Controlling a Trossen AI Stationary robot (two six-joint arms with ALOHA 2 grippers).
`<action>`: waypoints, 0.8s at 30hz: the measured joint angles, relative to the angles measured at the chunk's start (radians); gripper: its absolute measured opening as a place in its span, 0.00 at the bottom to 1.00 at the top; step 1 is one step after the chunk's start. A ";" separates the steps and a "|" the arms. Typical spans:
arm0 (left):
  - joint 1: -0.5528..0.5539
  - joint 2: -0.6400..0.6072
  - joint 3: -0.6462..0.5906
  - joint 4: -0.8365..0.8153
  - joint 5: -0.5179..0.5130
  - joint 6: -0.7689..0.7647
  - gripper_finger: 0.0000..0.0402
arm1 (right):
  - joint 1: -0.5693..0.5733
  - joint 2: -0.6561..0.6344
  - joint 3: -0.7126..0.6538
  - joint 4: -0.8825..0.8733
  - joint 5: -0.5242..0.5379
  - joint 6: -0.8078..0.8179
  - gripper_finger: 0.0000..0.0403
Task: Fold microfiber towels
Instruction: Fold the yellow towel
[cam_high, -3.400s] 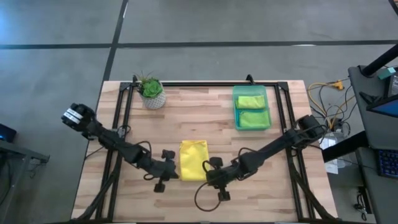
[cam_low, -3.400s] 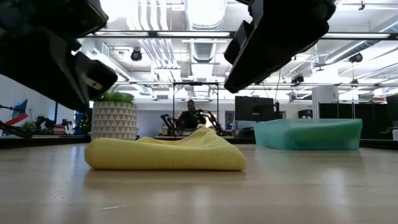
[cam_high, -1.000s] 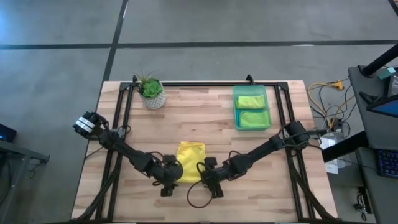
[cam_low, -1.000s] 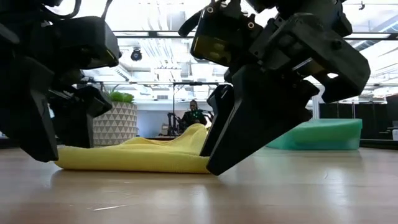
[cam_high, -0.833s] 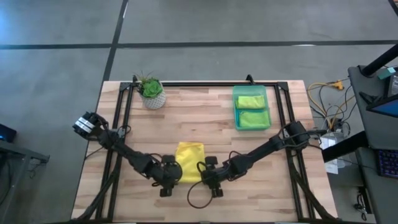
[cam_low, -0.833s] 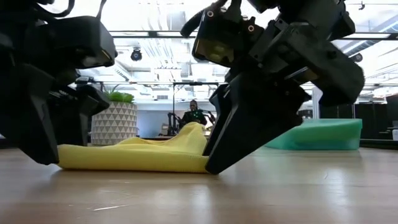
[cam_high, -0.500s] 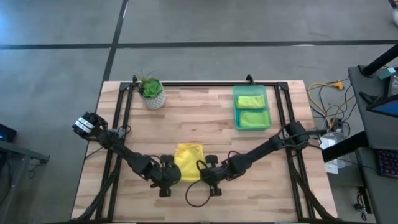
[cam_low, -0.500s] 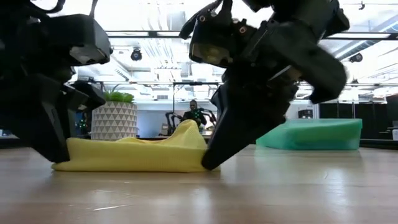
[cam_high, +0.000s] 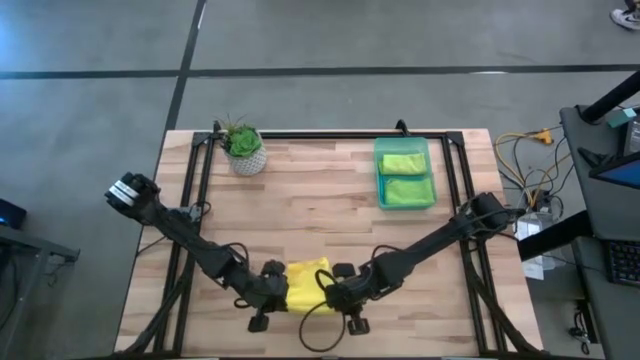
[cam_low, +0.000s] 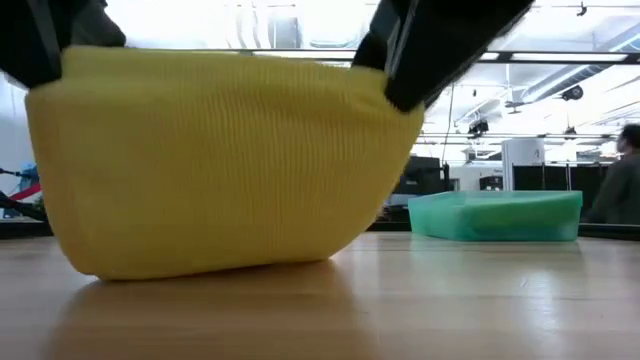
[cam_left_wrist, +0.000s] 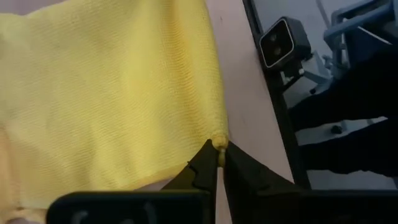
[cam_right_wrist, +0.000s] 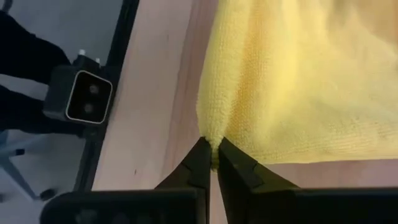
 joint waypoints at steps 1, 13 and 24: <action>-0.001 -0.003 0.000 -0.003 -0.007 0.000 0.01 | 0.000 -0.005 0.000 -0.003 0.002 -0.004 0.03; 0.000 0.003 -0.068 0.075 0.044 0.024 0.07 | -0.003 0.009 -0.002 -0.006 -0.004 -0.011 0.03; 0.015 -0.017 -0.072 0.114 -0.160 -0.077 0.45 | 0.001 0.019 -0.004 0.007 -0.023 -0.001 0.03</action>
